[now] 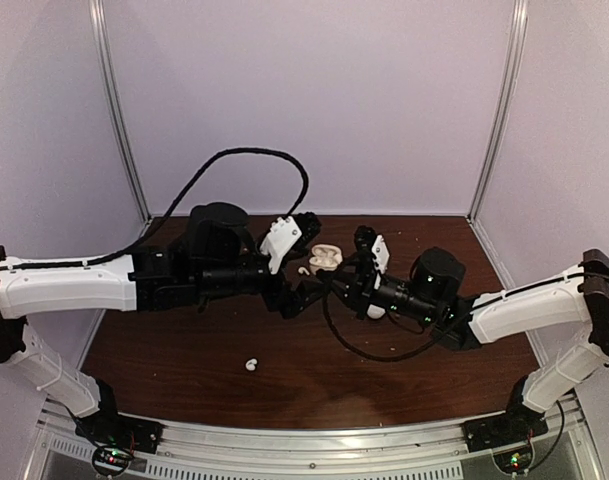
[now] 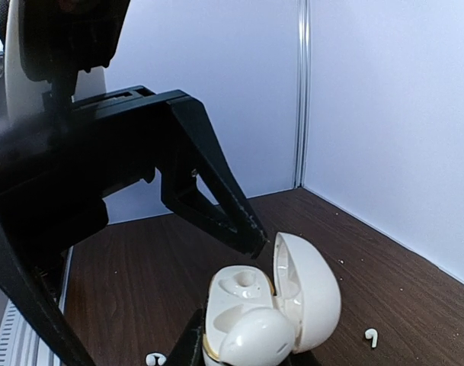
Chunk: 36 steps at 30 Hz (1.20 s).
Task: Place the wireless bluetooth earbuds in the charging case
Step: Adjust the right earbud in the right side groove of the charging case.
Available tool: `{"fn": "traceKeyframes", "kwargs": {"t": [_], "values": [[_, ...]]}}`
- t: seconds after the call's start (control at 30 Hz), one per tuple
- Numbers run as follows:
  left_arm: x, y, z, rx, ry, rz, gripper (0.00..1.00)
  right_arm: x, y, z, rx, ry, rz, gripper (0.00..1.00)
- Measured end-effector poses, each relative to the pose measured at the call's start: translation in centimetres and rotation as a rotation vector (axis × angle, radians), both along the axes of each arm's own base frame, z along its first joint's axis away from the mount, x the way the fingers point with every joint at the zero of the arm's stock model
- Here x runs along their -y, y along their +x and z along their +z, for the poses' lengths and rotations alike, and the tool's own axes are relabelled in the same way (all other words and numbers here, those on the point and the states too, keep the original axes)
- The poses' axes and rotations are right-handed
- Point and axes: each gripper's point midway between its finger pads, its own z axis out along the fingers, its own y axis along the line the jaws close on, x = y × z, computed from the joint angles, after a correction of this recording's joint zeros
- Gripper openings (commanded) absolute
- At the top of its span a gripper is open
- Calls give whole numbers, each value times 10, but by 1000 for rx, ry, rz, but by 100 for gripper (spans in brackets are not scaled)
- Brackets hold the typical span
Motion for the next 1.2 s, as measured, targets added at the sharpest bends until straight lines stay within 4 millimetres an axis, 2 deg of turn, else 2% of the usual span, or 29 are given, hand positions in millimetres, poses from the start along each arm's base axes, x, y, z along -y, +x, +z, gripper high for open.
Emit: {"fn": "traceKeyframes", "kwargs": {"t": [0.23,0.63,1.2], "values": [[-1,14,7,-25,-32,91,98,0,8,5,-5,0,-38,0],[5,29,14,-58,-74,147,98,1,11,0,-18,-17,-55,0],[14,43,18,-65,-86,187,98,0,11,-1,-23,-23,-61,0]]}}
